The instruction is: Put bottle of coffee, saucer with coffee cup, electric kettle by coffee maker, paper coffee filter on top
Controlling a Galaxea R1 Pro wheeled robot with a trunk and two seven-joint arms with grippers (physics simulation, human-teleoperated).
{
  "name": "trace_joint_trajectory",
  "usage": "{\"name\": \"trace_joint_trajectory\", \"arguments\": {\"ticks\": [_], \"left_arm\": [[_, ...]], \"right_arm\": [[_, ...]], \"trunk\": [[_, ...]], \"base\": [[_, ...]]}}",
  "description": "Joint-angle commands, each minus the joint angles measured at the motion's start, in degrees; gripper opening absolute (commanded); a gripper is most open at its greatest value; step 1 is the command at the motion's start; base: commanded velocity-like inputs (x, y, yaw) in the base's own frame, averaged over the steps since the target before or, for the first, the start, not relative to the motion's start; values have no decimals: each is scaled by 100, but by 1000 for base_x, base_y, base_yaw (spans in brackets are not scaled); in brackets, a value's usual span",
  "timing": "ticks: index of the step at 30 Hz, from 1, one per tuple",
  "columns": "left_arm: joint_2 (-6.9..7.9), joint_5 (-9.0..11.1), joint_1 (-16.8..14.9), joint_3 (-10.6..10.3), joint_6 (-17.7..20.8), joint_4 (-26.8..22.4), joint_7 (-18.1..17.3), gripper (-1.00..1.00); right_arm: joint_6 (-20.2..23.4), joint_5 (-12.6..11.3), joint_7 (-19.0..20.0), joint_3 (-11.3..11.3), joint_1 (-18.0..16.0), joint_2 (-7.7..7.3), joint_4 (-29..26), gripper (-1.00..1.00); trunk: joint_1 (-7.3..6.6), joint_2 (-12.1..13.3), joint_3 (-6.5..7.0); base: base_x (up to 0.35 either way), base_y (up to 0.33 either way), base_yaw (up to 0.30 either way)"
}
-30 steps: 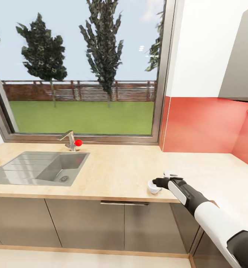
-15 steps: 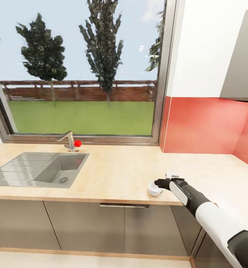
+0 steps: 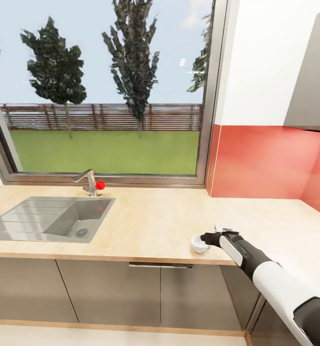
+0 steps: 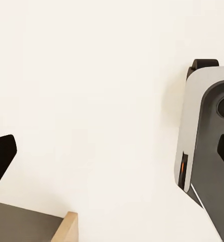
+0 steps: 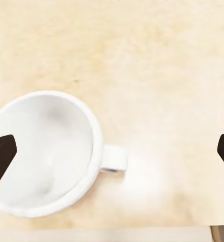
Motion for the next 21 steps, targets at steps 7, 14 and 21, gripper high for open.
{"name": "trace_joint_trajectory", "arguments": {"ticks": [7, 14, 21], "left_arm": [[2, 58, -1, -48, 19, 7, 7, 100], [-1, 58, 0, -48, 20, 7, 7, 100], [0, 58, 0, -48, 20, 7, 7, 100]], "right_arm": [[10, -53, -45, 53, -3, -6, -3, 100], [1, -53, -43, 54, -3, -1, 53, 100], [1, -53, -43, 56, -3, 0, 61, 100]], "trunk": [[2, -4, -2], [2, -4, -2], [2, -4, -2]], "base": [[109, 0, 0], [136, 0, 0], [12, 0, 0]]}}
